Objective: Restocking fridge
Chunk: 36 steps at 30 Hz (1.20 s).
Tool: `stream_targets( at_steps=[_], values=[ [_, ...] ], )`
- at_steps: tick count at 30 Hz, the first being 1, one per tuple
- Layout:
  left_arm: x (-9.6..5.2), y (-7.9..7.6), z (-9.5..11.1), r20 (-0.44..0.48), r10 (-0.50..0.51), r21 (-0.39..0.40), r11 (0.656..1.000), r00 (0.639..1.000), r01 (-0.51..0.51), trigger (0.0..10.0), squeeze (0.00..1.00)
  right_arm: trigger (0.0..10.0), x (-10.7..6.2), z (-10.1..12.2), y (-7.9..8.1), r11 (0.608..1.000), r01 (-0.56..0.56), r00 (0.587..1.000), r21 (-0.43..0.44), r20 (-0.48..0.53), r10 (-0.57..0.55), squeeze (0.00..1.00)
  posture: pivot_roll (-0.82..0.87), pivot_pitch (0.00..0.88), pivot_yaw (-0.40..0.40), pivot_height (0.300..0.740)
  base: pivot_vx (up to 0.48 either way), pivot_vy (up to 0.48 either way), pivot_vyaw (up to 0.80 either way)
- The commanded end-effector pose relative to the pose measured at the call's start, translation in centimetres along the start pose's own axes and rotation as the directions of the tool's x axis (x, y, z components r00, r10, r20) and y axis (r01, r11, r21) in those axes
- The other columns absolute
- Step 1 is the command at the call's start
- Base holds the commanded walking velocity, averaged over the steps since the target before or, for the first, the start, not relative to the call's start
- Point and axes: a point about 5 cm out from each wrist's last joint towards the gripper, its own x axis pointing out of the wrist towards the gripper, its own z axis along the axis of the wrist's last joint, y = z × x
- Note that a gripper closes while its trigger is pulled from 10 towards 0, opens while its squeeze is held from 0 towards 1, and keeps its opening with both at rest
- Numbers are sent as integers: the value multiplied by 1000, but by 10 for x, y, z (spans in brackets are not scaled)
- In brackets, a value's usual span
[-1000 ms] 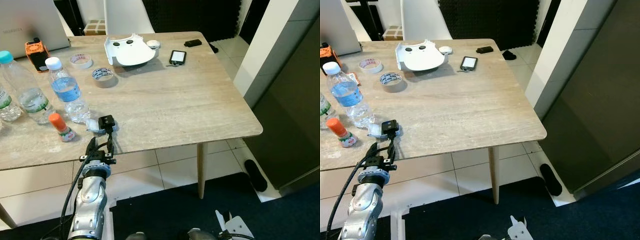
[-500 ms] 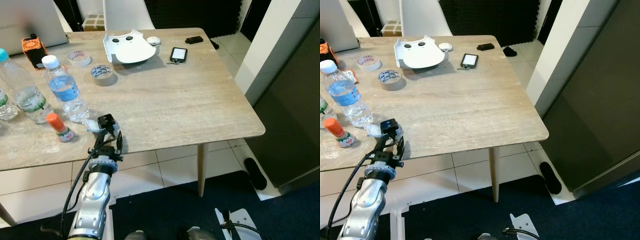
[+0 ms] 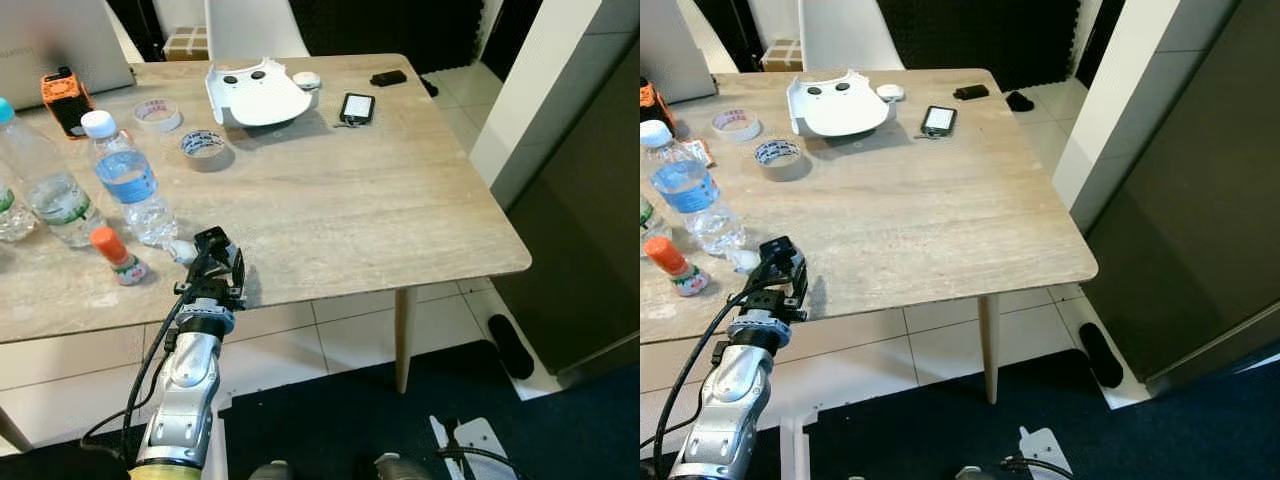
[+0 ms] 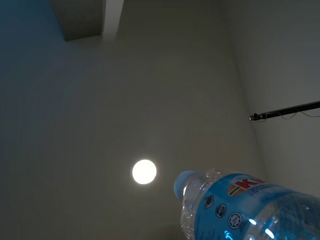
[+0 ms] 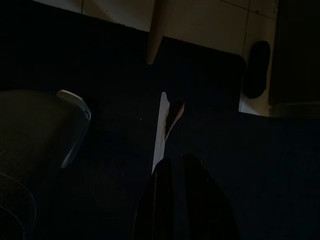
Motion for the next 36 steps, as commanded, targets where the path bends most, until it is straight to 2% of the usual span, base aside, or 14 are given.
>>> stream_targets(
  at_steps=[1, 36],
  values=[
    [-1, 1, -2, -18, -7, 8, 1000, 1000, 7, 10000, 0, 10000, -2, -7, 1, 1000, 0, 1000, 7, -25, 0, 8, 37, 110, -62, 740, 0, 0, 0],
    [2, 1, -2, -29, -3, 17, 1000, 1000, 4, 10000, 0, 10000, -1, -5, 3, 1000, -6, 1000, -1, -21, 6, 8, 35, 104, -60, 740, 0, 0, 0]
  ],
)
